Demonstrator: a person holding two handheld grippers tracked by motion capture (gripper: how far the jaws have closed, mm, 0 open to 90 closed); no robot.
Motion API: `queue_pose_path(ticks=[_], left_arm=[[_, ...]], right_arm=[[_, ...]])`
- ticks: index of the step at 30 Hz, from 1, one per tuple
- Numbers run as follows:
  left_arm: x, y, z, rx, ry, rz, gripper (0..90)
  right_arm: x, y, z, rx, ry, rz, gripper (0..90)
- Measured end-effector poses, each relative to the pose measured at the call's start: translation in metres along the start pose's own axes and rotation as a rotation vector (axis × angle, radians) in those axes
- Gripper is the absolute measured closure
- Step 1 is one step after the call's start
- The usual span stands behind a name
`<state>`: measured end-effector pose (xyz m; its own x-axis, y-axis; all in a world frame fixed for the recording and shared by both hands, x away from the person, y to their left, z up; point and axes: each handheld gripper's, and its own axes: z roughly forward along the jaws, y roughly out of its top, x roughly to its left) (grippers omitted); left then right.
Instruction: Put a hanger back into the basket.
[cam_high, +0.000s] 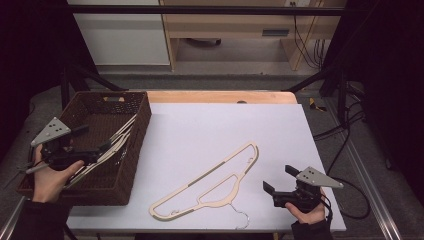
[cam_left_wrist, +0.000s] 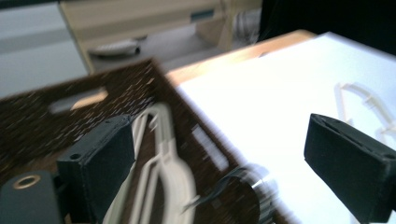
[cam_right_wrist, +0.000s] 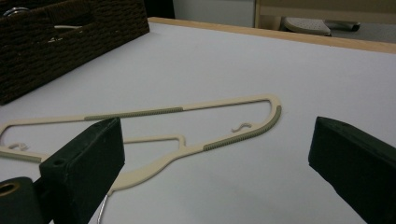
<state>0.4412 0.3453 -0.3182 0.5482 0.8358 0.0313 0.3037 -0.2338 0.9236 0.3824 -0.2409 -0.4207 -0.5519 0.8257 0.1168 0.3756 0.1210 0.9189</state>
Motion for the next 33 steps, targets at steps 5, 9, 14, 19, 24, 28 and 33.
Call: queue_pose_path(ticks=[5, 9, 14, 19, 24, 28, 33], left_arm=[[-0.03, 0.002, 0.009, -0.055, -0.061, 0.008, 6.1], [-0.055, -0.002, 0.018, -0.094, -0.101, 0.004, 5.8], [-0.081, -0.007, 0.025, -0.119, -0.136, 0.003, 5.8], [-0.104, -0.014, 0.035, -0.106, -0.17, 0.025, 5.7], [-0.122, -0.021, 0.045, -0.085, -0.215, 0.035, 5.8], [-0.132, -0.028, 0.051, -0.058, -0.238, 0.049, 5.9], [-0.139, -0.041, 0.06, -0.024, -0.255, 0.044, 6.2]], right_arm=[[0.003, 0.003, 0.001, 0.005, 0.006, -0.013, 3.8], [0.007, 0.003, 0.003, 0.016, 0.006, -0.022, 4.6], [0.01, 0.004, 0.004, 0.023, 0.021, -0.029, 5.7], [0.015, 0.004, 0.007, 0.03, 0.021, -0.024, 5.3], [0.021, 0.004, 0.011, 0.054, 0.036, -0.03, 5.9], [0.025, 0.003, 0.016, 0.072, 0.045, -0.034, 6.4], [0.035, -0.001, 0.025, 0.111, 0.057, -0.036, 8.0]])
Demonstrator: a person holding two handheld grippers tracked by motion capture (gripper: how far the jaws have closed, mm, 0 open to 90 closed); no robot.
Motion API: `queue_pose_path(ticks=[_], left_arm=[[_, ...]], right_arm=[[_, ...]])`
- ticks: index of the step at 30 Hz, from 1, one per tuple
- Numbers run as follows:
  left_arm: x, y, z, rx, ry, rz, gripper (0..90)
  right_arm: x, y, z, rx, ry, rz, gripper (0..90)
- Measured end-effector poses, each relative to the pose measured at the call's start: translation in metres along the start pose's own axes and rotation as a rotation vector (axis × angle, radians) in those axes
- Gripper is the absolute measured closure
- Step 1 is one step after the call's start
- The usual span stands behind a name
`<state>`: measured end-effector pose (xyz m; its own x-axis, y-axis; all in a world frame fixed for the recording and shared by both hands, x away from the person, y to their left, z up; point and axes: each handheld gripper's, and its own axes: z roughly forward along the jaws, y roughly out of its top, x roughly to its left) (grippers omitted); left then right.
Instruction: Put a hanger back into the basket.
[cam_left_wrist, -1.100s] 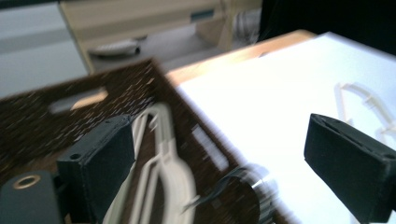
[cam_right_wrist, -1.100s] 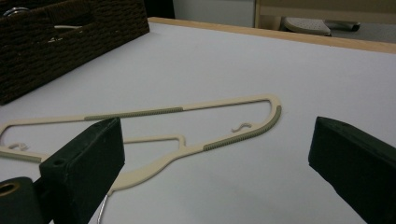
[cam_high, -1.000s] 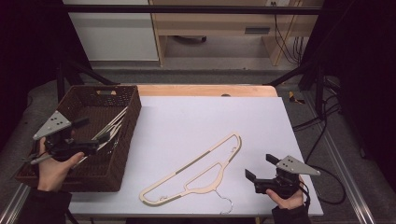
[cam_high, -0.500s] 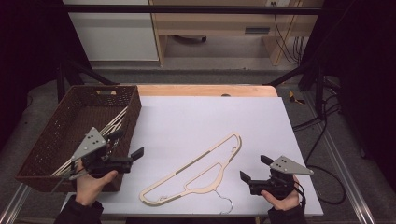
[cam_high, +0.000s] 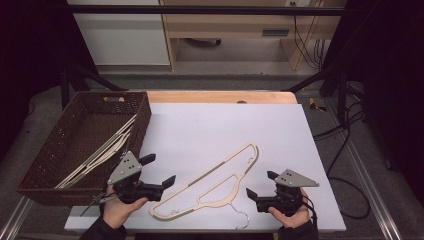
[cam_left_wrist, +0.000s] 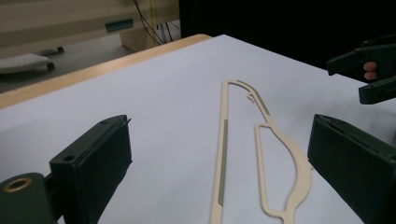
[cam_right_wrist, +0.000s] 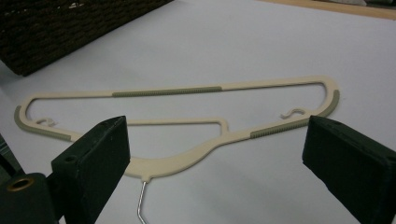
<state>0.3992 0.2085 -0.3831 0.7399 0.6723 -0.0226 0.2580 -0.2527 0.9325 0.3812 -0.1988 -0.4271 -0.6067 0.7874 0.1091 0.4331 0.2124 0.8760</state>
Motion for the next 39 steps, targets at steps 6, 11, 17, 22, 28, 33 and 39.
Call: queue_pose_path(ticks=[6, 11, 17, 22, 28, 33, 39], left_arm=[[-0.003, -0.015, 0.012, 0.056, -0.01, -0.008, 6.6], [-0.004, -0.023, 0.021, 0.089, -0.013, -0.012, 6.6], [-0.006, -0.029, 0.027, 0.108, -0.016, -0.009, 6.8], [-0.005, -0.032, 0.029, 0.116, -0.016, -0.012, 7.0], [-0.003, -0.033, 0.028, 0.104, -0.01, -0.019, 7.2], [-0.002, -0.035, 0.028, 0.108, -0.007, -0.024, 7.6], [-0.003, -0.035, 0.028, 0.106, -0.008, -0.025, 7.8]], right_arm=[[0.01, -0.003, 0.008, 0.039, 0.013, -0.013, 12.7], [0.02, -0.009, 0.018, 0.1, 0.026, -0.023, 20.9], [0.034, -0.021, 0.035, 0.188, 0.031, -0.065, 33.8], [0.044, -0.028, 0.045, 0.244, 0.026, -0.066, 43.7], [0.047, -0.034, 0.051, 0.284, 0.033, -0.074, 58.5], [0.052, -0.036, 0.053, 0.313, 0.032, -0.076, 68.4], [0.061, -0.035, 0.053, 0.337, -0.027, -0.111, 79.5]])
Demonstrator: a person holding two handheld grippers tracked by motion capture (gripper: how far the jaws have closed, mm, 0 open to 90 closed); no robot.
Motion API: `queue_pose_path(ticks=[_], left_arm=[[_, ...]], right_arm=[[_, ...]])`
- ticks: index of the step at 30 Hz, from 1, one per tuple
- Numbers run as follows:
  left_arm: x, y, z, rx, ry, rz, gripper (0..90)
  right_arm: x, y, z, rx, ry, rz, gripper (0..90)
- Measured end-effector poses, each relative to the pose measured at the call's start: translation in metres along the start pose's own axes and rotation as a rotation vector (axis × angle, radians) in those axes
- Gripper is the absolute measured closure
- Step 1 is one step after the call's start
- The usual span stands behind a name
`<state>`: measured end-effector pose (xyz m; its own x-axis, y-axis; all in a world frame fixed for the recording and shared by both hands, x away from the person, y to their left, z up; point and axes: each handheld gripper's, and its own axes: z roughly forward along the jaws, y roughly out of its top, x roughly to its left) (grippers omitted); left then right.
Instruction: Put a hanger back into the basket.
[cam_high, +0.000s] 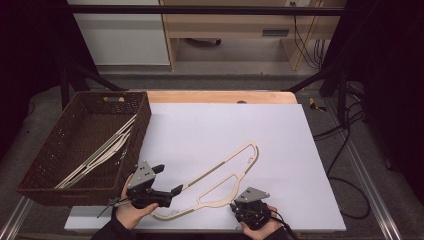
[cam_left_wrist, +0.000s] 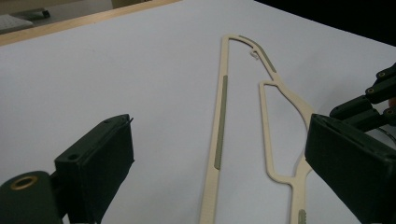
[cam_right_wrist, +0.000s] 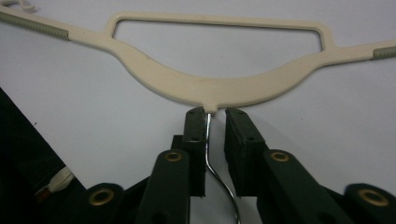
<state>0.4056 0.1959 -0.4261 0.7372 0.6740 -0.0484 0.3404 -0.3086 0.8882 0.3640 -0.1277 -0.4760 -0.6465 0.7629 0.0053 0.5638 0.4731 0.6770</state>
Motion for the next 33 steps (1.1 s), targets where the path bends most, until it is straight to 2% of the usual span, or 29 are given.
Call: queue_pose_path(ticks=[2, 4, 8, 12, 13, 14, 15, 17, 19, 20, 24, 28, 33], left_arm=[[0.0, 0.0, 0.0, -0.001, -0.003, -0.003, 7.9], [-0.001, -0.001, 0.001, 0.003, -0.005, -0.002, 7.9], [-0.002, -0.001, 0.003, 0.01, -0.01, 0.001, 8.1], [-0.009, 0.0, 0.008, 0.021, -0.03, 0.014, 8.8], [-0.011, -0.001, 0.01, 0.024, -0.035, 0.019, 9.0], [-0.014, 0.0, 0.013, 0.031, -0.045, 0.024, 9.3], [-0.016, 0.0, 0.015, 0.038, -0.054, 0.03, 9.7], [-0.022, 0.001, 0.021, 0.054, -0.073, 0.047, 10.4], [-0.029, 0.002, 0.028, 0.072, -0.094, 0.06, 11.3], [-0.032, 0.002, 0.032, 0.083, -0.106, 0.072, 11.8], [-0.049, 0.004, 0.049, 0.132, -0.153, 0.118, 14.8], [-0.066, 0.006, 0.068, 0.189, -0.197, 0.173, 20.1], [-0.078, 0.006, 0.09, 0.266, -0.238, 0.223, 27.9]], right_arm=[[0.003, 0.001, 0.0, 0.008, -0.009, -0.014, 83.1], [0.004, 0.001, 0.0, 0.016, -0.01, -0.001, 84.5], [0.002, 0.003, 0.001, 0.024, 0.009, 0.047, 88.7], [-0.002, 0.004, 0.001, 0.034, 0.032, 0.075, 89.2], [-0.002, 0.005, 0.001, 0.038, 0.038, 0.108, 89.2], [-0.005, 0.005, 0.001, 0.027, 0.051, 0.091, 89.2], [-0.005, 0.005, 0.0, 0.039, 0.05, 0.106, 89.2], [-0.004, 0.007, 0.0, 0.043, 0.056, 0.13, 89.2], [-0.006, 0.008, -0.002, 0.043, 0.057, 0.102, 89.3], [-0.005, 0.01, -0.003, 0.044, 0.064, 0.116, 89.3], [-0.007, 0.013, -0.007, 0.034, 0.054, 0.091, 89.3], [-0.007, 0.016, -0.011, 0.031, 0.056, 0.092, 89.3], [-0.007, 0.019, -0.014, 0.029, 0.053, 0.094, 89.3]])
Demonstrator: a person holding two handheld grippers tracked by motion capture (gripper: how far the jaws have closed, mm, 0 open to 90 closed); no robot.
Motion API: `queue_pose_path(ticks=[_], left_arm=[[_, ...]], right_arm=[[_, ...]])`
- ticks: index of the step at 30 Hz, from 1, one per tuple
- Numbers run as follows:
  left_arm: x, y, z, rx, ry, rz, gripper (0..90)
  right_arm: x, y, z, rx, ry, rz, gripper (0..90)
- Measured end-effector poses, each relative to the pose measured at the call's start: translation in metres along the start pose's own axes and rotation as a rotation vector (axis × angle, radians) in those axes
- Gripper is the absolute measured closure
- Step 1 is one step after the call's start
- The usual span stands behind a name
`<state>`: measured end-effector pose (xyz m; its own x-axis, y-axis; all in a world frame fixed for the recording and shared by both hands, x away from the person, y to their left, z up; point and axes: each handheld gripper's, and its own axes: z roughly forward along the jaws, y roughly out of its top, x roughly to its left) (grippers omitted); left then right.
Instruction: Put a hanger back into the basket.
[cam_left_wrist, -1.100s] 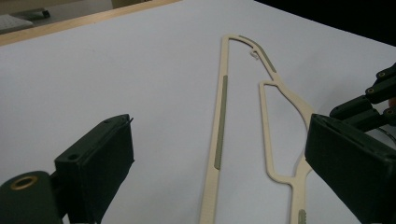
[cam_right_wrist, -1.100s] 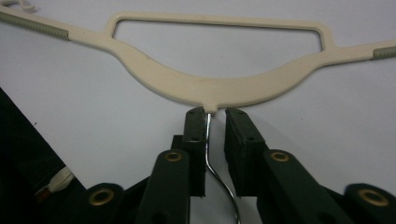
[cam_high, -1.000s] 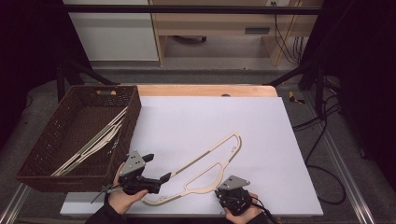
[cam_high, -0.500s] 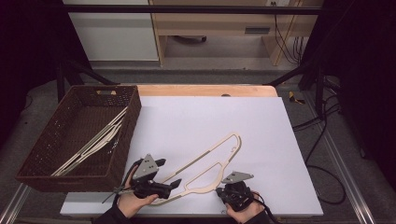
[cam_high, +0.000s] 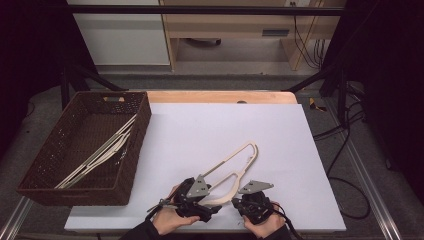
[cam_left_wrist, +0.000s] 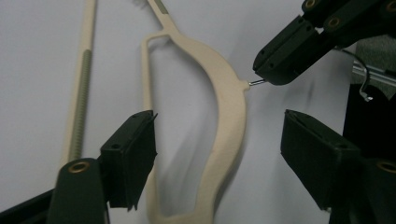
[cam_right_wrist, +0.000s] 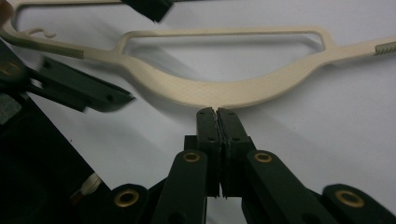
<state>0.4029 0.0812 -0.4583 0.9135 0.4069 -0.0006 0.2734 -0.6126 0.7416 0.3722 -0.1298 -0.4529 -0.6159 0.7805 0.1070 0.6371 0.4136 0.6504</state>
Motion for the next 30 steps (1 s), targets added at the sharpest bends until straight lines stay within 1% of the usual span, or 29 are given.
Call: queue_pose_path(ticks=[1, 2, 3, 4, 5, 6, 7, 9, 11, 12, 14, 16, 17, 19, 20, 21, 22, 24, 25, 26, 27, 28, 29, 30], left_arm=[[-0.001, 0.001, 0.004, 0.008, -0.006, 0.004, 29.9], [-0.002, 0.002, 0.007, 0.014, -0.009, 0.013, 32.4], [-0.003, 0.004, 0.009, 0.036, -0.009, 0.037, 34.9], [-0.004, 0.004, 0.011, 0.038, -0.01, 0.039, 37.5], [-0.005, 0.005, 0.013, 0.058, -0.003, 0.064, 39.2], [-0.006, 0.007, 0.015, 0.069, -0.003, 0.073, 41.3], [-0.007, 0.008, 0.017, 0.088, 0.001, 0.09, 44.2], [-0.008, 0.01, 0.02, 0.099, 0.011, 0.102, 49.7], [-0.009, 0.012, 0.022, 0.111, 0.017, 0.107, 55.4], [-0.009, 0.013, 0.024, 0.115, 0.02, 0.103, 57.5], [-0.009, 0.013, 0.024, 0.129, 0.023, 0.11, 63.0], [-0.009, 0.014, 0.024, 0.144, 0.03, 0.118, 68.2], [-0.009, 0.014, 0.024, 0.146, 0.027, 0.116, 69.1], [-0.01, 0.014, 0.023, 0.143, 0.036, 0.123, 69.7], [-0.011, 0.015, 0.022, 0.139, 0.038, 0.121, 70.0], [-0.011, 0.015, 0.021, 0.147, 0.034, 0.134, 70.2], [-0.011, 0.016, 0.02, 0.145, 0.041, 0.14, 70.7], [-0.011, 0.017, 0.017, 0.135, 0.04, 0.138, 71.5], [-0.011, 0.017, 0.016, 0.13, 0.045, 0.142, 71.8], [-0.011, 0.018, 0.014, 0.131, 0.045, 0.147, 72.1], [-0.01, 0.018, 0.012, 0.122, 0.046, 0.144, 72.4], [-0.01, 0.018, 0.011, 0.12, 0.047, 0.143, 72.8], [-0.01, 0.018, 0.009, 0.117, 0.05, 0.145, 73.0], [-0.009, 0.019, 0.007, 0.116, 0.052, 0.149, 73.2]], right_arm=[[-0.001, 0.0, -0.001, -0.001, 0.01, -0.008, 89.3], [-0.001, 0.001, -0.002, -0.004, 0.011, -0.005, 89.3], [-0.001, 0.001, -0.003, -0.006, 0.012, -0.003, 89.3], [-0.002, 0.002, -0.003, -0.01, 0.007, -0.017, 89.4], [-0.001, 0.003, -0.004, -0.01, 0.008, -0.003, 89.3], [-0.001, 0.003, -0.006, -0.004, 0.009, -0.014, 89.4], [-0.001, 0.004, -0.007, -0.013, 0.011, -0.013, 89.4], [-0.002, 0.006, -0.009, -0.018, 0.019, -0.022, 89.3], [0.001, 0.008, -0.011, -0.015, 0.01, -0.002, 89.3], [0.0, 0.008, -0.012, -0.014, 0.008, -0.016, 89.3], [0.0, 0.009, -0.013, -0.014, 0.012, -0.022, 89.4], [0.001, 0.01, -0.014, -0.021, 0.006, -0.027, 89.3], [0.001, 0.01, -0.015, -0.022, 0.015, -0.028, 89.3], [0.003, 0.011, -0.016, -0.017, 0.01, -0.01, 89.3], [0.003, 0.011, -0.017, -0.021, 0.014, -0.011, 89.2], [0.002, 0.011, -0.017, -0.023, 0.018, -0.023, 89.1], [0.002, 0.011, -0.017, -0.029, 0.021, -0.03, 88.9], [0.001, 0.012, -0.021, -0.057, 0.032, -0.037, 87.4], [0.0, 0.012, -0.023, -0.065, 0.04, -0.042, 84.9], [-0.001, 0.012, -0.027, -0.09, 0.039, -0.017, 80.5], [-0.003, 0.012, -0.03, -0.108, 0.038, -0.026, 78.3], [-0.007, 0.012, -0.035, -0.146, 0.048, -0.02, 74.2], [-0.009, 0.012, -0.039, -0.172, 0.049, -0.006, 71.2], [-0.014, 0.012, -0.044, -0.221, 0.055, -0.003, 67.8]])
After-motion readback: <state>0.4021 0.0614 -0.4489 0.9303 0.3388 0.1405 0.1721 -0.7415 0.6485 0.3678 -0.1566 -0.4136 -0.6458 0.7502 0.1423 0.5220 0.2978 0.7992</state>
